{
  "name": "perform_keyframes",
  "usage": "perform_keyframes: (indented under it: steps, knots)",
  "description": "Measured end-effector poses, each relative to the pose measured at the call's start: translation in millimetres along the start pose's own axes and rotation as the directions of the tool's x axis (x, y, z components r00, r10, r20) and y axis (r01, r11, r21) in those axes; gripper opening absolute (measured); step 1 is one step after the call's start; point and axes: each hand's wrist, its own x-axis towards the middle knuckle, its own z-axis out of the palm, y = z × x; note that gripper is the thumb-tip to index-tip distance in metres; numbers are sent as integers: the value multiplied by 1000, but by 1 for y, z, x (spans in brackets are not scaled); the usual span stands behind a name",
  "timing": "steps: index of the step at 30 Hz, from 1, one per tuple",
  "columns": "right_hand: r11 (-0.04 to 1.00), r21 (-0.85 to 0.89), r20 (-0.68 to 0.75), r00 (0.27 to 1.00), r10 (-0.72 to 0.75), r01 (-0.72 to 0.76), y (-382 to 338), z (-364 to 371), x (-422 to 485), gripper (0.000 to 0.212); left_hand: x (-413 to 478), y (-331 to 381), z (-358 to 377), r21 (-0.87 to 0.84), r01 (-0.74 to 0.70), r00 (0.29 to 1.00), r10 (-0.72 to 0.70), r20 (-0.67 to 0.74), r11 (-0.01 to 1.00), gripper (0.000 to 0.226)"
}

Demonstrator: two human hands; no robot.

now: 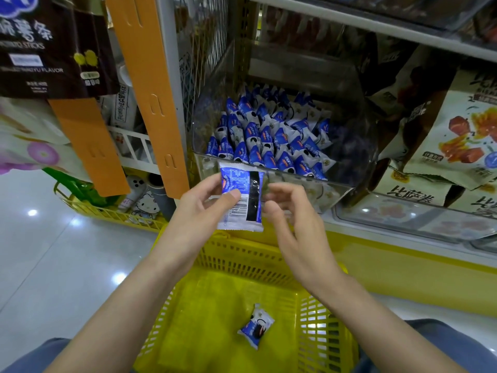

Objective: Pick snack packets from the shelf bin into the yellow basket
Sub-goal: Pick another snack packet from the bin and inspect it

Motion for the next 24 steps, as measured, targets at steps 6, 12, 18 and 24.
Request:
perform_keyframes:
  steps: [6, 12, 18, 24]
  knots:
    - [816, 465, 180, 939, 292, -343, -1, -4, 7, 18, 0, -7, 7, 249, -104, 982, 139, -125, 963, 27]
    - [784, 503, 167, 931, 325, -364, 0, -3, 6, 24, -9, -17, 16, 467, -203, 973, 230, -1, 860, 32]
    - [810, 497, 126, 950, 286, -310, 4, -3, 6, 17, -7, -19, 12, 395, -241, 970, 232, 73, 887, 14]
    - [852, 432, 144, 955, 259, -296, 9, 3, 5, 31, -6, -23, 10, 512, -235, 966, 257, 28, 826, 28]
